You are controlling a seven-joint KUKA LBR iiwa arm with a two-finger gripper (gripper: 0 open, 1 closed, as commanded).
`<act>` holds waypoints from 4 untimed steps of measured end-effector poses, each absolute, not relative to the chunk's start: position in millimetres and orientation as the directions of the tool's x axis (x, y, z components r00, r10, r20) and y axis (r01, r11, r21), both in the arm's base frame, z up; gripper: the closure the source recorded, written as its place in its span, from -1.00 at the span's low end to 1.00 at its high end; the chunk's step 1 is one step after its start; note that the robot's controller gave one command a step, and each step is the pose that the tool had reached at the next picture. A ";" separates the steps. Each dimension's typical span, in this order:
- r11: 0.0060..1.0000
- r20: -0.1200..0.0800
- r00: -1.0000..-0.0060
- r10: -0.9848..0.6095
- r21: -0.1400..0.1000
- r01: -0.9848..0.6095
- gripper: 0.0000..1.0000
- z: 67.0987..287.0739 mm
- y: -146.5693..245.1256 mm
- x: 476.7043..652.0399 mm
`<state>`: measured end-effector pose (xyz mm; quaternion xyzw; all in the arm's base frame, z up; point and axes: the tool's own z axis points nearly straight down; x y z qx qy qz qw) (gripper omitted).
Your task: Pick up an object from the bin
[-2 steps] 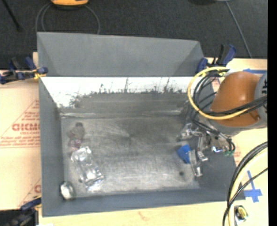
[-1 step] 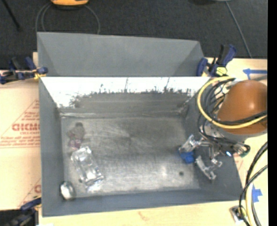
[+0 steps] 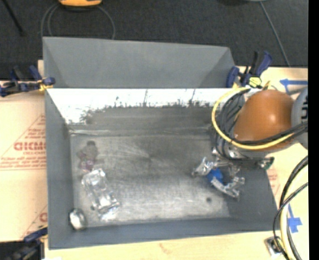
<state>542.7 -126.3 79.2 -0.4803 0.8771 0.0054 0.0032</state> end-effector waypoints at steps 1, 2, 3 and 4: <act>0.312 -0.008 -0.312 -0.950 0.000 -0.950 -1.00 81.4 -112.7 568.3; 0.122 -0.002 -0.122 -0.993 -0.006 -0.993 -1.00 104.2 -103.5 575.3; -0.119 -0.001 0.119 -0.993 -0.004 -0.993 -1.00 105.1 -108.1 589.5; -0.268 -0.001 0.268 -0.963 0.001 -0.963 -1.00 95.4 -135.8 568.2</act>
Offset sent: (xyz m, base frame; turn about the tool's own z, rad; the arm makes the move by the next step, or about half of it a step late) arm 0.0243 0.0099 0.0012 -0.2548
